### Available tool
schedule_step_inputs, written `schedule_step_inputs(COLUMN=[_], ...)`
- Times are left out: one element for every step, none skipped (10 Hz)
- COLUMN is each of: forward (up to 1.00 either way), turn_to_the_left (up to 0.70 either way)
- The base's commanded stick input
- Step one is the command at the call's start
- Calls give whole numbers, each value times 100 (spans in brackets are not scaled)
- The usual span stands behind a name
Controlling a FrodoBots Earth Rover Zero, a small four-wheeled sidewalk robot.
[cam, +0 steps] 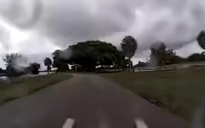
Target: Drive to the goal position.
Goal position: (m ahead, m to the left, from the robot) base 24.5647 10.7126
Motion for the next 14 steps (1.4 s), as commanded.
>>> schedule_step_inputs(forward=[100,100,100,100,100,100,100,100,100,100,100,100,100,100], turn_to_the_left=[0,0,0,0,0,0,0,0,0,0,0,0,0,0])
